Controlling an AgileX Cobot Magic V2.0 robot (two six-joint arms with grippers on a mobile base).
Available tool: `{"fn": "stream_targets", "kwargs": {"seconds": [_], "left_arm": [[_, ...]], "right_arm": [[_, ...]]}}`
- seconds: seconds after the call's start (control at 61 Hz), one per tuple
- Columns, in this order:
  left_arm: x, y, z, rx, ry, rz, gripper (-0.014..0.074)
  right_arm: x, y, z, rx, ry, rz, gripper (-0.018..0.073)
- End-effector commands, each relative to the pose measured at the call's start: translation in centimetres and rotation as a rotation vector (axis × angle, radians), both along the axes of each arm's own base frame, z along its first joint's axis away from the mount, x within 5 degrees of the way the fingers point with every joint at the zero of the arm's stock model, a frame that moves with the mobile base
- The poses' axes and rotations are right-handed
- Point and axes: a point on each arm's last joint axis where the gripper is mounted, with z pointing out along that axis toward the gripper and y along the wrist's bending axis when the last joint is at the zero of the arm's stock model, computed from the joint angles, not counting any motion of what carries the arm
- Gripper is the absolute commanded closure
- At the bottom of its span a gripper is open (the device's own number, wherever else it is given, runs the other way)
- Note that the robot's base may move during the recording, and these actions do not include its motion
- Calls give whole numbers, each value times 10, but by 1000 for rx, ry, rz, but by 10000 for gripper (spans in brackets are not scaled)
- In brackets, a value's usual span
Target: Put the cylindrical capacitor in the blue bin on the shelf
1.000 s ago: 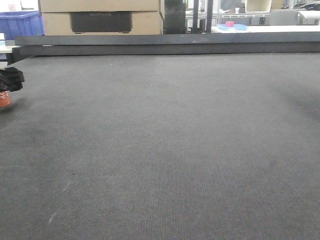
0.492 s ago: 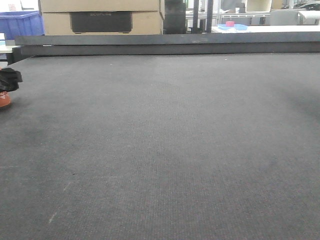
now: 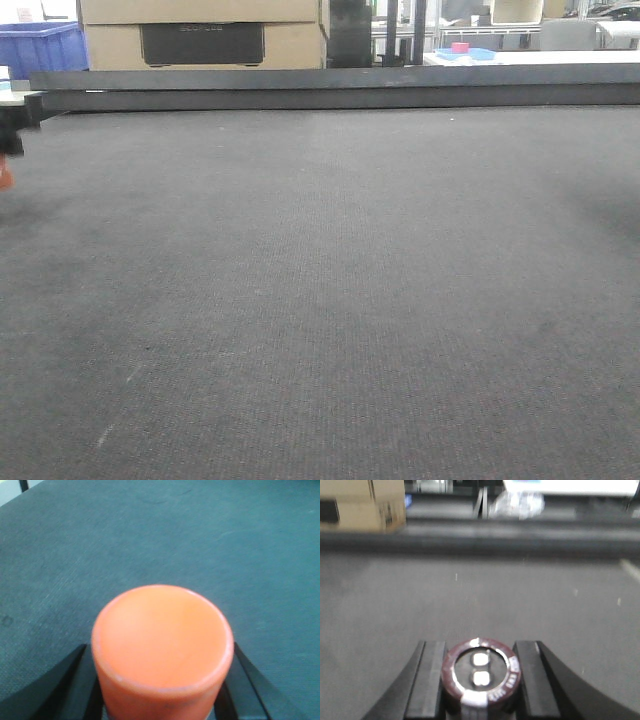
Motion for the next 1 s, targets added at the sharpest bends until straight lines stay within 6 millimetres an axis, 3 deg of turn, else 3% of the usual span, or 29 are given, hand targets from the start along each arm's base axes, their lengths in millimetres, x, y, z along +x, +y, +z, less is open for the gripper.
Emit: {"fn": "stream_targets", "kwargs": {"seconds": [0.0, 0.164, 0.377, 0.672, 0.984], "left_arm": [[-11, -2, 35, 1, -2, -39, 707], [-38, -11, 94, 69, 27, -146, 707], [-87, -27, 153, 152, 15, -254, 707], [-152, -25, 189, 159, 67, -299, 707], [-212, -10, 210, 200, 28, -286, 707]], "right_arm": [[-3, 0, 5, -1, 40, 9, 721], [-6, 5, -1, 0, 138, 37, 721], [-12, 21, -8, -6, 230, 106, 721], [-53, 35, 20, -11, 162, 194, 721], [-112, 26, 50, -33, 59, 205, 721]]}}
